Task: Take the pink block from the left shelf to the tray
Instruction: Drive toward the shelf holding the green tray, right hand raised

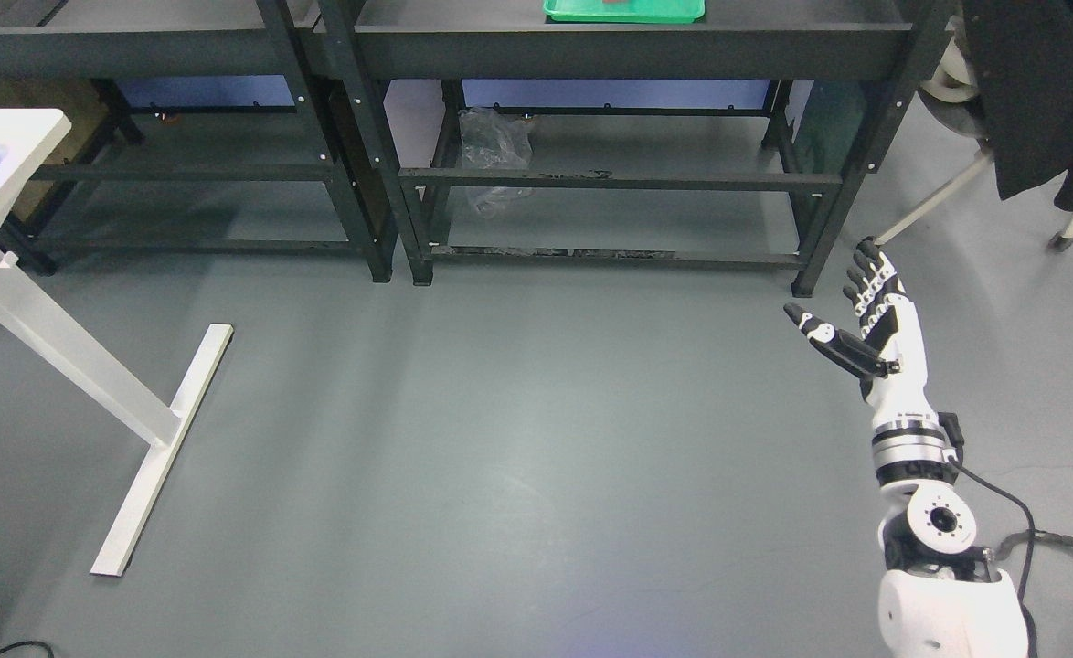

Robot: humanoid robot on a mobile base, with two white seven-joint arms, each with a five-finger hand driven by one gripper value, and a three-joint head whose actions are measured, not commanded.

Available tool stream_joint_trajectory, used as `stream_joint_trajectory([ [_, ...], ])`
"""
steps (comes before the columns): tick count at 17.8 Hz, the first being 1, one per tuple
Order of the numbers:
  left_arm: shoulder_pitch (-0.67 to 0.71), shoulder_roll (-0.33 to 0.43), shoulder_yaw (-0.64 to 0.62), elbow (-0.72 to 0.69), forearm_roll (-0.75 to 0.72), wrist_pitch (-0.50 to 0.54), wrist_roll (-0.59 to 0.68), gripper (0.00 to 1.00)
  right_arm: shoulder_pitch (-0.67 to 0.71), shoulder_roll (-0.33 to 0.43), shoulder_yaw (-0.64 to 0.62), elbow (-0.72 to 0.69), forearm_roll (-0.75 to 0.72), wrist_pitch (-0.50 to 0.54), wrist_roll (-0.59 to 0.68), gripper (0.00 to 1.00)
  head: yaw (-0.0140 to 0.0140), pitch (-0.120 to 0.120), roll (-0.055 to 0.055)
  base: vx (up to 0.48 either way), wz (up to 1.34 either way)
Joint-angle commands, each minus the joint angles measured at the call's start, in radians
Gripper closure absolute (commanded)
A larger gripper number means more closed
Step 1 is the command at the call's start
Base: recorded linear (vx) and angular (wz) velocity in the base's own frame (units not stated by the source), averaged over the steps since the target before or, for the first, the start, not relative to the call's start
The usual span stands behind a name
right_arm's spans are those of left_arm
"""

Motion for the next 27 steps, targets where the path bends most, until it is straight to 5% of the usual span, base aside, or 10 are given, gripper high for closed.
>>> stream_joint_trajectory([
  [1, -0.029, 0.017, 0.000, -0.017, 0.000, 0.000, 0.000, 0.00, 0.000, -0.017, 0.009, -0.007, 0.001, -0.002, -0.004, 0.00, 0.0000, 0.000, 0.000, 0.000, 0.00],
  [16, -0.029, 0.017, 0.000, -0.017, 0.000, 0.000, 0.000, 0.00, 0.000, -0.017, 0.004, -0.004, 0.016, 0.012, -0.005, 0.01, 0.0000, 0.000, 0.000, 0.010, 0.00],
  [18, -0.029, 0.017, 0.000, -0.017, 0.000, 0.000, 0.000, 0.00, -0.017, -0.017, -0.016, -0.004, 0.193, -0.012, -0.010, 0.01, 0.0000, 0.000, 0.000, 0.111, 0.01],
  [23, -0.029, 0.017, 0.000, -0.017, 0.000, 0.000, 0.000, 0.00, -0.038, -0.017, -0.040, -0.016, 0.903, -0.049, -0.011, 0.01, 0.0000, 0.000, 0.000, 0.164, 0.04],
  [27, -0.031, 0.017, 0.000, -0.017, 0.000, 0.000, 0.000, 0.00, -0.037, -0.017, -0.034, -0.047, 0.967, -0.072, -0.083, 0.01, 0.0000, 0.000, 0.000, 0.218, 0.13],
])
